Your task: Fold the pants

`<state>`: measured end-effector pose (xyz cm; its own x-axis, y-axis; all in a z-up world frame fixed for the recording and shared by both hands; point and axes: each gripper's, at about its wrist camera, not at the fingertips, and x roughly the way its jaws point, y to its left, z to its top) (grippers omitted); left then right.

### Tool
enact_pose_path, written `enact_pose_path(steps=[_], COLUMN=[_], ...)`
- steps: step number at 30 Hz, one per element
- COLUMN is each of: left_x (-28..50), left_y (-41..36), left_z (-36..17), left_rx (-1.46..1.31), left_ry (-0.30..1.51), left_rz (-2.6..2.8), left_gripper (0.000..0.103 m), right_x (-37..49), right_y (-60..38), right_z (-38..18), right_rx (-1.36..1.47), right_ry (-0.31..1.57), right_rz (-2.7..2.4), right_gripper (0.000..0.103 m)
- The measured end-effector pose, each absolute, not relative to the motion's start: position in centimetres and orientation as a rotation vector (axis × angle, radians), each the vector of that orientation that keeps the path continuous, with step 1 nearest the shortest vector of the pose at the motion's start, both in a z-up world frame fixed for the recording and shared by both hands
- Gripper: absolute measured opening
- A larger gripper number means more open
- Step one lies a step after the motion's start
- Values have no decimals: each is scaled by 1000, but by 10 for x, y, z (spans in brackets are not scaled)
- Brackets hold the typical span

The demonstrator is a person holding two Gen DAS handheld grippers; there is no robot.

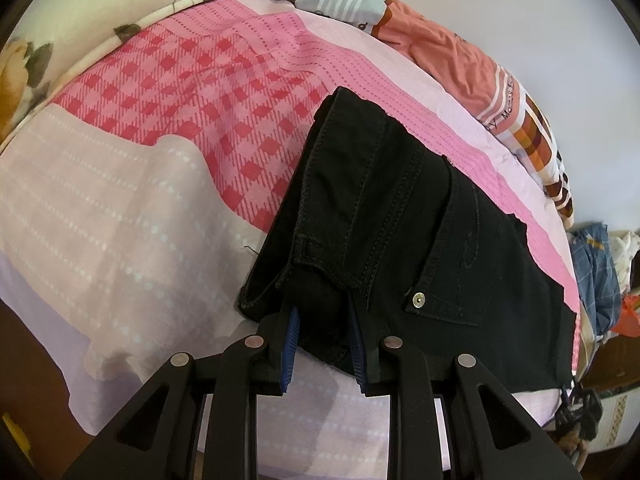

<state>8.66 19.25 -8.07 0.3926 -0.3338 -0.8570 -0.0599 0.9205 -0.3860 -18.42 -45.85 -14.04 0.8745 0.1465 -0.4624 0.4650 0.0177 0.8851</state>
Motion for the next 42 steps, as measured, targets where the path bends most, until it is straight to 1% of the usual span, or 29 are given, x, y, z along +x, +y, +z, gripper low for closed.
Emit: enact_pose_path(steps=[4, 14, 17, 25, 27, 28, 29, 30, 32, 36, 39, 42], left_x=[86, 88, 88, 89, 90, 90, 91, 91, 91, 89, 87, 84], left_y=[193, 190, 190, 188, 188, 187, 187, 186, 180, 166, 163, 165], left_z=[-81, -81, -81, -81, -81, -81, -81, -81, -80, -78, -78, -79], left_rx=[-394, -388, -389, -379, -378, -378, -376, -372, -340, -257, -227, -242], left_ry=[1162, 1163, 1163, 1162, 1162, 1162, 1162, 1160, 1156, 1149, 1140, 1102], left_rz=[-174, -165, -162, -158, -160, -162, -169, -173, -171, -179, -182, -173], left_gripper=[25, 26, 26, 28, 30, 31, 35, 39, 43, 55, 55, 55], right_x=[-195, -226, -238, -214, -205, -201, -194, -190, -188, -201, -213, -223], right_y=[-485, -524, -530, -537, -538, -538, -537, -536, -533, -529, -528, -530], right_z=[-142, -149, -142, -142, -140, -137, -134, -132, -123, -102, -102, -118], right_rx=[1548, 1644, 1614, 1565, 1537, 1500, 1450, 1419, 1349, 1258, 1244, 1293], right_ry=[454, 327, 341, 405, 426, 461, 526, 558, 585, 575, 597, 602], right_rz=[-323, -398, -433, -403, -409, -424, -436, -444, -468, -501, -549, -563], right_gripper=[28, 27, 33, 34, 29, 14, 7, 7, 5, 3, 2, 2])
